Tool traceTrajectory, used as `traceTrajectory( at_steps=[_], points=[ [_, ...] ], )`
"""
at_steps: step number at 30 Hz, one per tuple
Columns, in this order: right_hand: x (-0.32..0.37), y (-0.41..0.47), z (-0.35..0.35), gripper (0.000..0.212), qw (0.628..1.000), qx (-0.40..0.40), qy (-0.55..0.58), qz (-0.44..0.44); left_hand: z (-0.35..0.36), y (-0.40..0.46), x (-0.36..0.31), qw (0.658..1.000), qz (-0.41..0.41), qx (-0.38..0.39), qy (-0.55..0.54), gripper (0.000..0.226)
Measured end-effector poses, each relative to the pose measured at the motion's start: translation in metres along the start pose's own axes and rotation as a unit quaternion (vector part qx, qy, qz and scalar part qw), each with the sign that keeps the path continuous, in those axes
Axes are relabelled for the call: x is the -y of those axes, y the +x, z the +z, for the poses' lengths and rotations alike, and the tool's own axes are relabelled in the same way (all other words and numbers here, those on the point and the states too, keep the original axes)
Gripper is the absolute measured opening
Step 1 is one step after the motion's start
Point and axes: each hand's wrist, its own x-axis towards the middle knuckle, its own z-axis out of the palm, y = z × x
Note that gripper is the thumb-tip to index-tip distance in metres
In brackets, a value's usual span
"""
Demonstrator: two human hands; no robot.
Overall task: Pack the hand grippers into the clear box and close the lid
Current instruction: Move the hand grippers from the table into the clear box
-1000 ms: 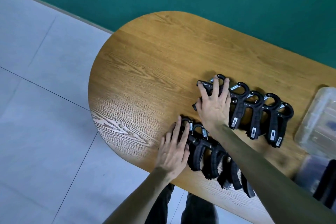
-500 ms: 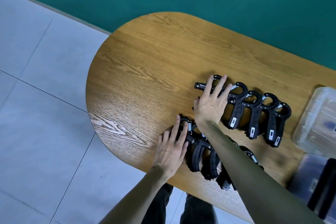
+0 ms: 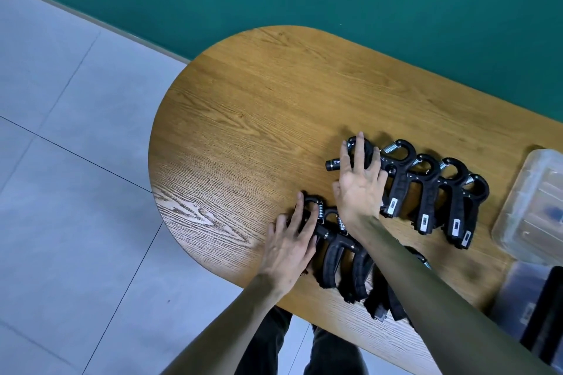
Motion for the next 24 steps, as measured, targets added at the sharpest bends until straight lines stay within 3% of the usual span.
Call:
traceTrajectory(
  at_steps=[6, 12, 15, 24],
  points=[
    [-0.006, -0.017, -0.016, 0.089, 1.0, 0.007, -0.011, 0.005, -0.004, 0.003, -0.003, 0.999, -0.034, 0.013, -0.018, 0.067],
    [-0.024, -0.034, -0.033, 0.099, 0.999, 0.01, -0.036, -0.01, -0.018, 0.011, -0.028, 0.98, -0.171, -0.046, -0.085, 0.065],
    [-0.037, -0.047, -0.042, 0.105, 0.999, 0.024, -0.04, -0.025, -0.027, 0.019, -0.042, 0.979, -0.172, -0.074, -0.075, 0.064],
    [-0.084, -0.08, -0.085, 0.094, 0.999, -0.029, -0.014, -0.028, -0.052, 0.029, -0.109, 0.974, -0.137, -0.145, -0.108, 0.072]
  ],
)
